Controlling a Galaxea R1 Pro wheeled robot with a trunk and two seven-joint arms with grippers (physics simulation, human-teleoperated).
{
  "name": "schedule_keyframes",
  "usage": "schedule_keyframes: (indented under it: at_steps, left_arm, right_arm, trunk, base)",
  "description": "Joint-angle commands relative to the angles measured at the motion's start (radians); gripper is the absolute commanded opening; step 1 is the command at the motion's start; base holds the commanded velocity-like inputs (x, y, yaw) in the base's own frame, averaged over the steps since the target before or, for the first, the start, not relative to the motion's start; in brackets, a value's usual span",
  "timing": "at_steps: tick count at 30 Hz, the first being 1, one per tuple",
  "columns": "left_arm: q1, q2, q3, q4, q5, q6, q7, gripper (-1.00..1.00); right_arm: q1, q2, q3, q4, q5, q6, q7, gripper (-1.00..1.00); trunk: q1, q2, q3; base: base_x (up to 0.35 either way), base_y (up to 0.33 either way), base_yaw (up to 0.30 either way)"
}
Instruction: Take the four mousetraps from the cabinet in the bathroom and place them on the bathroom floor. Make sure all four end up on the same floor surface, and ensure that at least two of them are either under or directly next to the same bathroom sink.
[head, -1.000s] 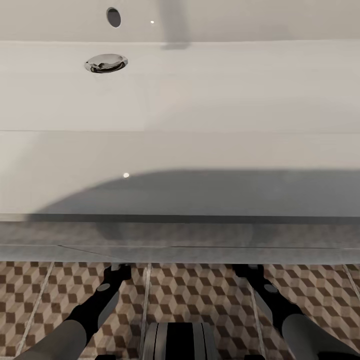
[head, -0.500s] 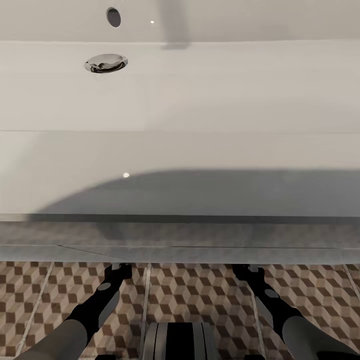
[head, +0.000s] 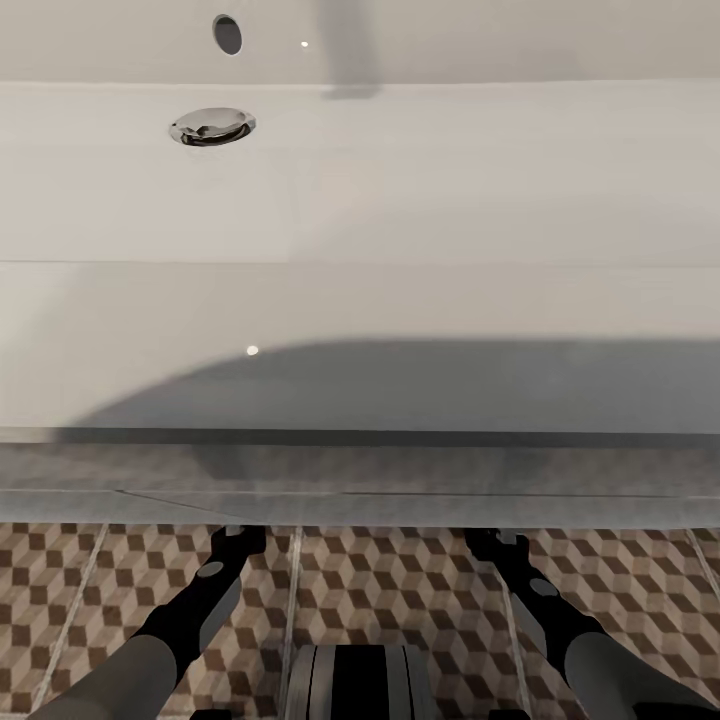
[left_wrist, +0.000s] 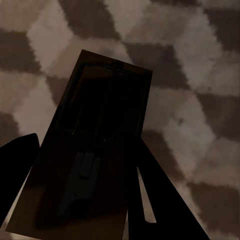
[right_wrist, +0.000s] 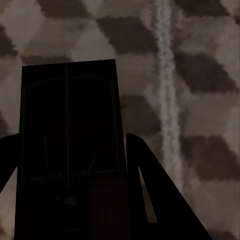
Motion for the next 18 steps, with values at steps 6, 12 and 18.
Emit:
schedule_keyframes:
  at_steps: [6,12,18]
  left_arm:
    - [-0.001,0.001,-0.009,0.000,0.009,-0.004,0.007,-1.00]
    - [-0.001,0.000,-0.009,-0.001,0.010,-0.004,0.007,-1.00]
    - [-0.002,-0.001,-0.009,-0.001,0.010,-0.003,0.007,-1.00]
  right_arm:
    - [0.000,-0.001,-0.002,0.003,-0.010,-0.003,0.010,-1.00]
    - [0.000,-0.001,-0.002,0.003,-0.008,-0.004,0.010,-1.00]
    - [0.000,-0.001,-0.001,0.002,-0.003,-0.003,0.010,-1.00]
  trunk:
    - [0.000,0.000,-0.001]
    - [0.000,0.000,-0.001]
    - [0.000,0.000,-0.001]
  base:
    - [0.000,0.000,0.000]
    - [0.000,0.000,0.000]
    - [0.000,0.000,0.000]
